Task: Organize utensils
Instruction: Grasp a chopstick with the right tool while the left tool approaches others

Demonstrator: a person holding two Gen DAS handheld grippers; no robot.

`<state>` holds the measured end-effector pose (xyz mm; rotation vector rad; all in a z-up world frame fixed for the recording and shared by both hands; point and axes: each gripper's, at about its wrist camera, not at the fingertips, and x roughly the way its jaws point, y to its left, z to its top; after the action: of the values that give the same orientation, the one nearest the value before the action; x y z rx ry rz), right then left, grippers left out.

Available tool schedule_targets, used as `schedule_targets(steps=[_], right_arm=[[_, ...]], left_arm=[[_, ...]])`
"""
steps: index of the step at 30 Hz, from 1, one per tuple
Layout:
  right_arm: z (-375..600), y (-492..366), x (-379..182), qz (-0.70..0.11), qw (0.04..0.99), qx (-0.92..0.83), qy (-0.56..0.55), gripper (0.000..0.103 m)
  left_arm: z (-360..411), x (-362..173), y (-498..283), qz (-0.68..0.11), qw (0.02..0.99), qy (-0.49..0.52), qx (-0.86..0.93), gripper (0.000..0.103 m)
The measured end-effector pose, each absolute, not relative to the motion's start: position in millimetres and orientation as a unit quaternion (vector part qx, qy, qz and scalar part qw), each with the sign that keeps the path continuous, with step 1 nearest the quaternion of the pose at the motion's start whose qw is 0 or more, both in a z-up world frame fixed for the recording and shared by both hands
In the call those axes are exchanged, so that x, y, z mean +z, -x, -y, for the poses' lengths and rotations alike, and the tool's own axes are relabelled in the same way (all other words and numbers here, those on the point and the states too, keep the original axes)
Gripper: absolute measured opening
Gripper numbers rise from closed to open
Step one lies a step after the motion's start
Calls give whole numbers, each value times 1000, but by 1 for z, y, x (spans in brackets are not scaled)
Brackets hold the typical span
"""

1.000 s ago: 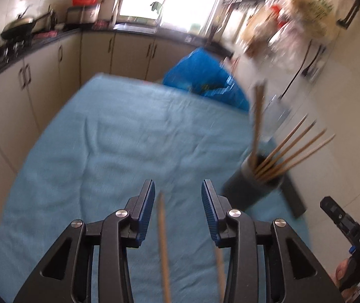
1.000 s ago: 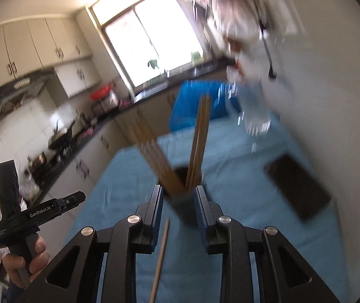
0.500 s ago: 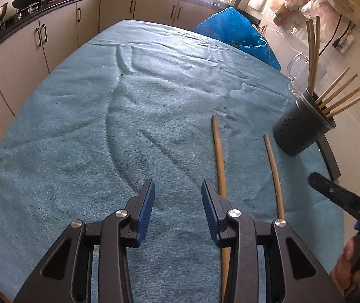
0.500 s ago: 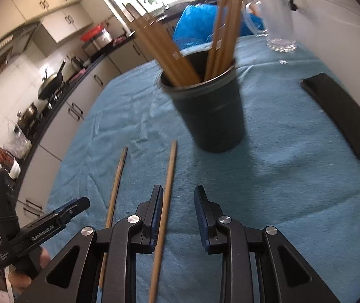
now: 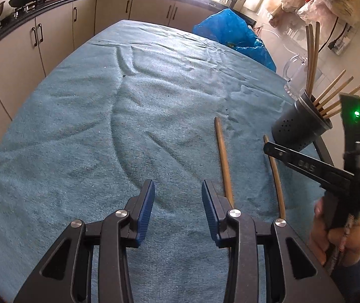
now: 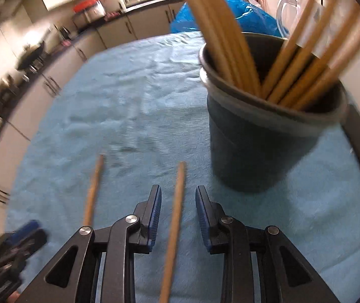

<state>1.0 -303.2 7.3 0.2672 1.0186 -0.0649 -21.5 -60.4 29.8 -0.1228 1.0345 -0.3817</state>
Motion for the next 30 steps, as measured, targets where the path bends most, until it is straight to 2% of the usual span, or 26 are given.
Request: schedule_targets(steps=[2, 5, 8, 14, 20, 21, 23, 27, 30], right_arm=[[299, -6, 8, -487, 865, -36, -118, 30], [288, -10, 8, -497, 863, -28, -87, 8], [283, -5, 13, -498, 862, 2, -92, 8], [297, 30, 43, -445, 886, 18, -125, 8], [321, 56, 53, -428, 891, 7, -151, 8], [324, 58, 52, -428, 891, 5, -154, 8], [327, 56, 53, -427, 890, 4, -159, 8], [330, 53, 52, -424, 890, 5, -167, 8], [330, 57, 56, -419, 892, 9, -169, 8]], left_arm=[[59, 30, 19, -492, 849, 60, -180, 37], [58, 31, 16, -496, 847, 61, -180, 37], [63, 35, 11, -496, 847, 55, -183, 37], [99, 38, -5, -506, 836, 26, -209, 37], [149, 22, -35, -540, 816, -12, -206, 37], [155, 21, -39, -544, 812, -15, -210, 36], [167, 18, -46, -544, 814, -35, -201, 20], [179, 17, -49, -539, 820, -65, -182, 7], [177, 21, -45, -538, 820, -56, -187, 7]])
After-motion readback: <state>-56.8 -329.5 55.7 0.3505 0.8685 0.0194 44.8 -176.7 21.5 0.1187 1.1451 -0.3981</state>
